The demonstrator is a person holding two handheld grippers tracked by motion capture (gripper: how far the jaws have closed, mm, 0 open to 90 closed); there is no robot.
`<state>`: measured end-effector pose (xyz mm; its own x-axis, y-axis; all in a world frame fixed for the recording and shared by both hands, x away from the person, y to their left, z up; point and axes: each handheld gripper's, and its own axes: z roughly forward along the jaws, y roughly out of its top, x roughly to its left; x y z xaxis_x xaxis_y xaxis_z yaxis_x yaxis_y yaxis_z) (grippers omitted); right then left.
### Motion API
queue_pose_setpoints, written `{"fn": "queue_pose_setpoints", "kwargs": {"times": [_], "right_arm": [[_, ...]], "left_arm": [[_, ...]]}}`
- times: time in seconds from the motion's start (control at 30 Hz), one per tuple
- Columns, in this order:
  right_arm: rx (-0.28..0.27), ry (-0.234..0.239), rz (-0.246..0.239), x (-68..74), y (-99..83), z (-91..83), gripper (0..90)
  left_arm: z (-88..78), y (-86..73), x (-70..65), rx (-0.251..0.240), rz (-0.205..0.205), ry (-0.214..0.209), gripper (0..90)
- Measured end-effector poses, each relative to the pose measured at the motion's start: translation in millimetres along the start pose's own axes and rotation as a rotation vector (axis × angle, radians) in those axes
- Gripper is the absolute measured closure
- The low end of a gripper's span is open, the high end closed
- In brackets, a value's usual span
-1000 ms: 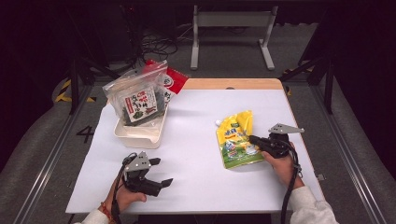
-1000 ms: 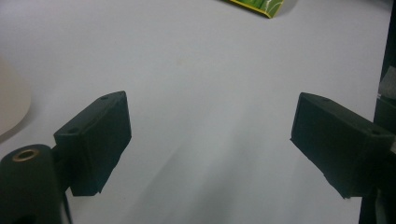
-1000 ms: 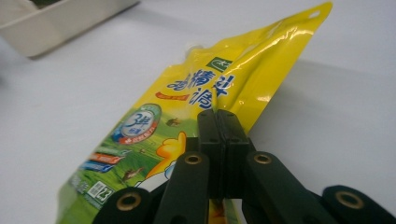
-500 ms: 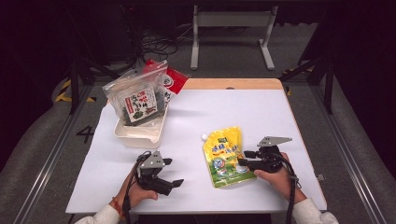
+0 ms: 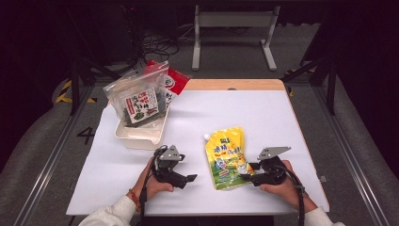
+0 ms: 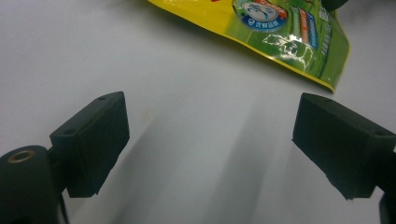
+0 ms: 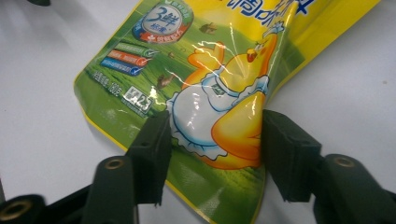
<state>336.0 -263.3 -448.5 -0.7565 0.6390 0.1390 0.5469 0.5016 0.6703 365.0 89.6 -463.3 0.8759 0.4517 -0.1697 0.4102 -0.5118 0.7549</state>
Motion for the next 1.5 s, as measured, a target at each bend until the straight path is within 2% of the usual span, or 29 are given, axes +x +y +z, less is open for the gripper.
{"fn": "queue_pose_setpoints", "kwargs": {"times": [0.13,0.2,0.23,0.3,0.33,0.37,0.5,0.63,0.7,0.77,0.8,0.83,0.87,0.93,0.97,1.0,1.03,1.07,1.1,1.17,1.2,1.23,1.3,1.33,1.37,1.43,1.47,1.5], "right_arm": [[-0.036,-0.008,-0.042,4.0,-4.1,-0.1,52.8],[-0.06,-0.004,-0.049,4.2,-7.0,0.2,53.3],[-0.08,-0.007,-0.069,4.7,-9.4,0.3,53.4],[-0.099,-0.012,-0.097,6.2,-11.0,0.8,53.5],[-0.099,-0.012,-0.097,6.2,-11.0,0.8,53.5],[-0.115,-0.01,-0.123,8.3,-11.5,2.8,53.6],[-0.134,-0.01,-0.15,10.0,-12.4,4.3,53.6],[-0.142,-0.015,-0.194,15.7,-11.9,5.6,53.6],[-0.152,-0.009,-0.208,19.8,-10.3,7.6,53.2],[-0.159,-0.016,-0.222,23.1,-8.7,8.9,52.7],[-0.16,-0.01,-0.232,24.9,-7.3,9.3,57.7],[-0.174,-0.003,-0.235,26.6,-6.7,8.9,61.0],[-0.193,-0.004,-0.239,28.9,-5.5,7.5,63.5],[-0.212,-0.008,-0.249,32.5,-2.3,5.3,65.6],[-0.217,-0.018,-0.252,33.4,-1.6,5.0,65.7],[-0.224,-0.023,-0.256,34.2,-0.7,4.2,65.9],[-0.224,-0.023,-0.256,34.2,-0.7,4.2,65.9],[-0.227,-0.021,-0.255,34.1,0.2,3.0,66.6],[-0.241,-0.023,-0.25,33.7,0.9,1.2,67.9],[-0.256,-0.015,-0.244,34.5,2.2,-1.4,67.4],[-0.263,-0.013,-0.241,35.1,3.3,-2.6,66.4],[-0.271,-0.012,-0.238,35.8,4.2,-3.8,64.9],[-0.294,-0.006,-0.222,38.5,7.0,-9.5,58.4],[-0.294,-0.006,-0.222,38.5,7.0,-9.5,58.4],[-0.299,-0.001,-0.218,39.4,7.1,-11.7,56.2],[-0.299,-0.007,-0.206,40.3,6.5,-16.3,46.9],[-0.296,-0.007,-0.199,39.7,5.8,-18.3,45.6],[-0.293,-0.009,-0.199,39.1,5.3,-19.1,43.5]], "left_arm": [[13.5,9.3,1.7,0.015,-0.016,-0.018,10.7],[19.9,15.6,3.7,0.014,-0.036,-0.042,10.5],[19.9,15.6,3.7,0.014,-0.036,-0.042,9.9],[27.9,22.7,5.8,0.005,-0.054,-0.072,10.3],[27.9,22.7,5.8,0.005,-0.054,-0.072,10.2],[35.4,26.0,6.1,0.022,-0.071,-0.096,10.1],[40.8,30.3,7.2,0.006,-0.108,-0.129,9.2],[45.2,33.2,4.8,0.0,-0.113,-0.18,11.3],[47.4,35.5,0.1,-0.001,-0.097,-0.199,12.8],[46.7,37.0,-2.6,-0.013,-0.087,-0.189,13.5],[45.1,37.3,-1.6,-0.024,-0.085,-0.188,12.7],[42.6,37.3,0.2,-0.035,-0.102,-0.177,13.8],[40.9,37.1,1.5,-0.045,-0.122,-0.17,16.8],[37.7,36.7,3.4,-0.055,-0.121,-0.17,27.5],[35.8,36.4,4.0,-0.064,-0.118,-0.163,34.9],[30.4,36.0,5.1,-0.092,-0.111,-0.134,45.5],[30.4,36.0,5.1,-0.092,-0.111,-0.134,54.2],[23.9,35.4,7.5,-0.132,-0.112,-0.155,54.2],[19.5,35.7,8.7,-0.151,-0.107,-0.178,62.5],[12.1,38.3,5.8,-0.185,-0.079,-0.198,72.0],[9.4,39.4,4.5,-0.197,-0.069,-0.21,75.0],[4.2,41.6,1.4,-0.227,-0.059,-0.241,78.1],[-4.7,46.0,-4.4,-0.243,-0.014,-0.236,82.2],[-4.7,46.0,-4.4,-0.243,-0.014,-0.236,82.6],[-9.8,47.2,-5.6,-0.259,0.006,-0.236,82.6],[-18.6,47.8,-6.8,-0.28,0.013,-0.23,83.4],[-21.1,47.4,-6.5,-0.285,0.011,-0.229,83.7],[-24.7,47.1,-6.0,-0.291,0.026,-0.224,83.9]]}}
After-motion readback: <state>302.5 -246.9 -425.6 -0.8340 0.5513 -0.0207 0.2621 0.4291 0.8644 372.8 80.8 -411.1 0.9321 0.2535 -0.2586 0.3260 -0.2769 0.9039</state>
